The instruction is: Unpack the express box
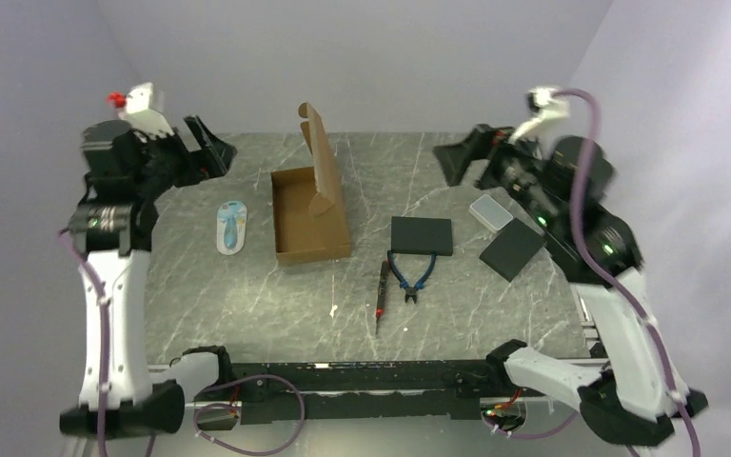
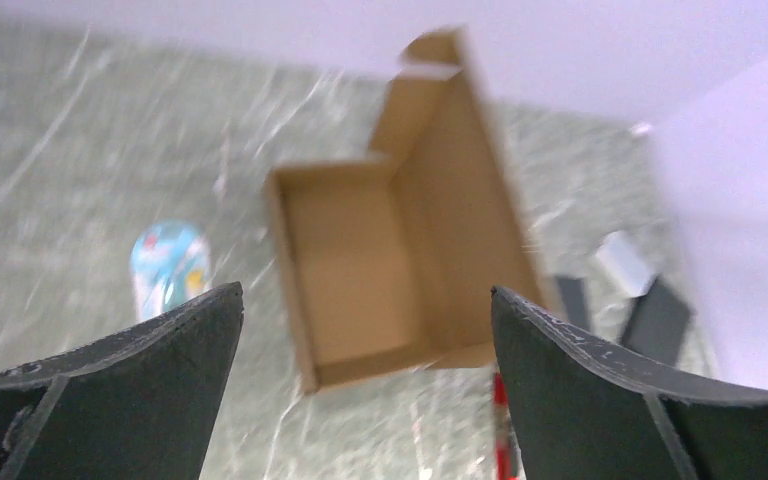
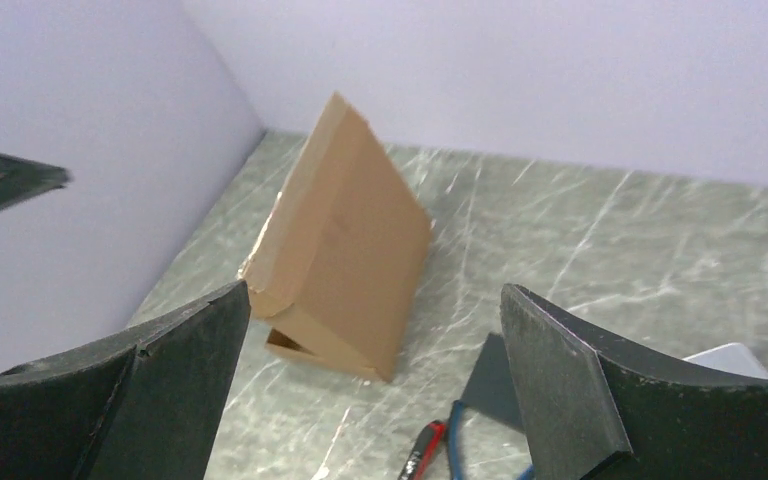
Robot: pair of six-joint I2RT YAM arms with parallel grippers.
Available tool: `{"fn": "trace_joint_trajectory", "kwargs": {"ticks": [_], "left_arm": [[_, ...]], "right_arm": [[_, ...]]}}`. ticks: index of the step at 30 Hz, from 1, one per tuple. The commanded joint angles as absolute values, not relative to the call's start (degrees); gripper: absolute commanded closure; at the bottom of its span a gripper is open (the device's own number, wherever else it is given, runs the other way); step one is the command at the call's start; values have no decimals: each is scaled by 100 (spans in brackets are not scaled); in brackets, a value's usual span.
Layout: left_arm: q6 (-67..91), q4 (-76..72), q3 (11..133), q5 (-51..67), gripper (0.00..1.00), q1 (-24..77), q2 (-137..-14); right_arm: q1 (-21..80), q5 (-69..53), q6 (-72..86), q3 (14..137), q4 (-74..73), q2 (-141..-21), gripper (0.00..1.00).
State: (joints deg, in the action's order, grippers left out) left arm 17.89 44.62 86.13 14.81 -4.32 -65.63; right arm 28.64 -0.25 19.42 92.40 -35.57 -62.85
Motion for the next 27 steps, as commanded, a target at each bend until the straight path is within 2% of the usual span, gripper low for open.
{"fn": "trace_joint_trajectory", "kwargs": {"ticks": [1,7,12,22,27], "left_arm": [[2502,3718,9212,2885,2,-429,-5827],[3180,2505,9222,3485,1,-431,-5108],[3049,2572,9730,3320,0,-379,-4866],[2761,2338,9931,2887,0,-150,-4778],[2636,1999,9657,2663,1,-51,-4766]], "right_arm": [[2856,715,1096,9358,-3577,-5157,0],[2853,716,783,9108,-3165,-3830,0],[2848,1266,732,9114,-3120,-3302,0],[2848,2134,583,9184,-3101,-3172,0],[2849,2272,494,9091,-3024,-3370,0]]}}
